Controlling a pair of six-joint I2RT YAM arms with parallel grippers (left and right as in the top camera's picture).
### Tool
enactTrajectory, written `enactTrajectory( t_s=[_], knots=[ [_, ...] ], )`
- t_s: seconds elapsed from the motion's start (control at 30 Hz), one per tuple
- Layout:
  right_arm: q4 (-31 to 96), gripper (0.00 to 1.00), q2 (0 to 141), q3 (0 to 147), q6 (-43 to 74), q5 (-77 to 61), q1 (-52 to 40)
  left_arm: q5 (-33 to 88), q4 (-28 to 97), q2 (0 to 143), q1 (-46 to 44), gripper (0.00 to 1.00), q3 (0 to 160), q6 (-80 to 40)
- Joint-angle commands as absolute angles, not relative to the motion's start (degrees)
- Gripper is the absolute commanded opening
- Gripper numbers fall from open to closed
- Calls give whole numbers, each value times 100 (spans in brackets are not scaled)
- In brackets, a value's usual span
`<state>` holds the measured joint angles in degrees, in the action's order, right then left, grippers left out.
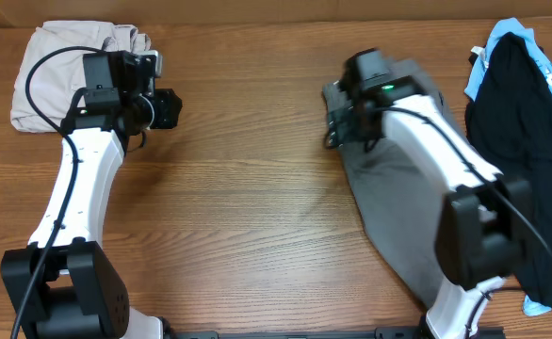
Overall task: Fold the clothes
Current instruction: 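Grasp the grey pants with the right gripper and drag them leftward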
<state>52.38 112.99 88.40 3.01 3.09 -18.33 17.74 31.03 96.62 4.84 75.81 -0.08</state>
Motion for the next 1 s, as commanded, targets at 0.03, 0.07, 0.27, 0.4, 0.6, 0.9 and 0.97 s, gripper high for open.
enactTrajectory(
  t_s=[0.03,0.07,0.27,0.4,0.6,0.9,0.97],
  knots=[
    [5135,72,11795,8921,661,1170,-2128,1737,3087,9653,646,37,7721,-1],
    [5129,71,11858,8921,773,1297,-2161,1737,3087,9653,661,37,7721,-1],
    [5061,66,11957,8921,1050,1586,-2200,1737,3094,9653,679,37,7721,1],
    [4995,63,11983,8866,1026,1581,-2189,1739,3100,9653,679,38,7721,-1],
    [4930,57,11983,8578,1031,1424,-2189,1737,3098,9653,679,38,7721,-1],
    [4897,11,11981,8510,1081,1385,-2189,1737,3096,9653,679,36,7721,1],
    [4963,4,11950,8624,1105,1385,-2189,1734,3087,9653,679,31,7721,1]
  ],
)
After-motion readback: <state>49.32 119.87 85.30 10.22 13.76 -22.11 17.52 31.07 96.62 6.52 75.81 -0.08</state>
